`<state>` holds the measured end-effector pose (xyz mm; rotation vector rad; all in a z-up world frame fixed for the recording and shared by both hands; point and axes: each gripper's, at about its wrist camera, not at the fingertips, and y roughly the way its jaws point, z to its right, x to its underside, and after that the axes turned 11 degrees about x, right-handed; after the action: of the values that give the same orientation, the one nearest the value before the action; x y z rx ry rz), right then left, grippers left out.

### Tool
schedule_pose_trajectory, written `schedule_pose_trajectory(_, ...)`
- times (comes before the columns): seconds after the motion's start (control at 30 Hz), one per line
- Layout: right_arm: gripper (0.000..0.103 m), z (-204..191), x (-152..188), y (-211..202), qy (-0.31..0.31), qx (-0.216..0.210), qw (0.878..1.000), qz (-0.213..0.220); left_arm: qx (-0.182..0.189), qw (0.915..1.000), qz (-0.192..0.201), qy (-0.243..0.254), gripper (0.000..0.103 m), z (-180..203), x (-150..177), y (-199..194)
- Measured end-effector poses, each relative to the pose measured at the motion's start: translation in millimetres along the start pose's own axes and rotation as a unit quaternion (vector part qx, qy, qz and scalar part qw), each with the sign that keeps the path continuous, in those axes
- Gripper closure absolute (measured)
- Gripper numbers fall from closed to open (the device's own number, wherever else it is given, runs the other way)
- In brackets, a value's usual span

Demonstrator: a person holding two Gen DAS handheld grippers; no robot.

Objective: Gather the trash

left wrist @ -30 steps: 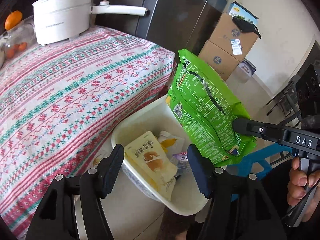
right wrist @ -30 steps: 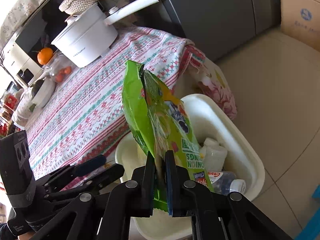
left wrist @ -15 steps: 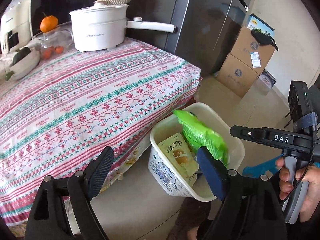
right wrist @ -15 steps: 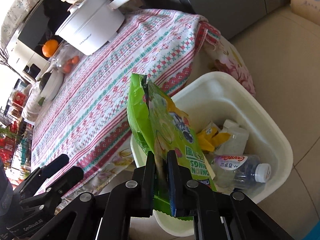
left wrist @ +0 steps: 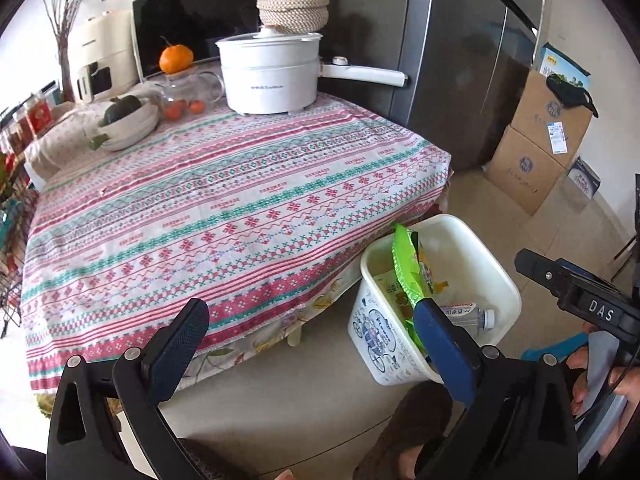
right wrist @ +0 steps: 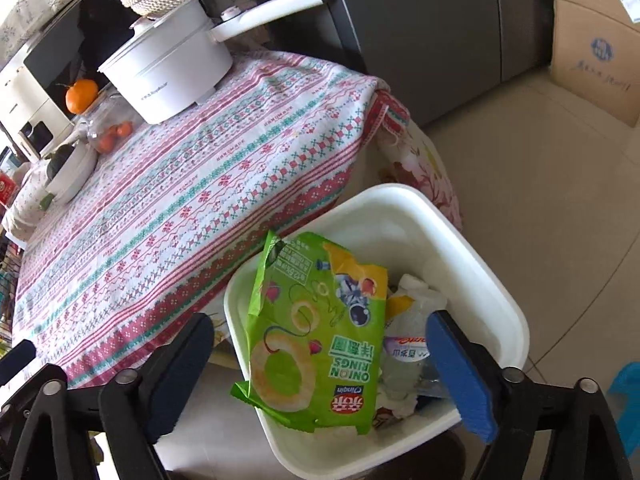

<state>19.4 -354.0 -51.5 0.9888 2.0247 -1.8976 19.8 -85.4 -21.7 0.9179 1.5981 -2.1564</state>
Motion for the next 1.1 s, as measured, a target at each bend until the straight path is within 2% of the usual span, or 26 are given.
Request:
schedule_pose_trajectory(0.1, 0.000, -9, 9, -17, -0.016, 0.018, 0.999, 0.036, -0.028, 0.9995, 0.014, 0.000, 0.000, -2, 8, -17)
schedule_pose_trajectory(0.3, 0.000, -29, 35, -57, -0.058, 0.065, 0.990, 0.108, -0.056, 0.9977, 0.035, -0.016, 0.000, -9, 21, -44)
schedule_pose_trajectory(0.43, 0.000, -39, 54, -83, -0.075, 0.081, 0.984, 0.142, -0.061, 0.9972, 0.039, -0.020, 0.000, -8, 28, -55)
schedule_pose_trajectory(0.7, 0.000, -60, 65, -103, -0.113, 0.111, 0.972, 0.175, -0.061, 0.9966, 0.047, -0.031, 0.000, -5, 34, -67)
schedule_pose_trajectory(1.1, 0.000, -65, 70, -99, -0.116, 0.108, 0.973, 0.165, -0.060, 0.9967, 0.046, -0.029, 0.000, -1, 34, -68)
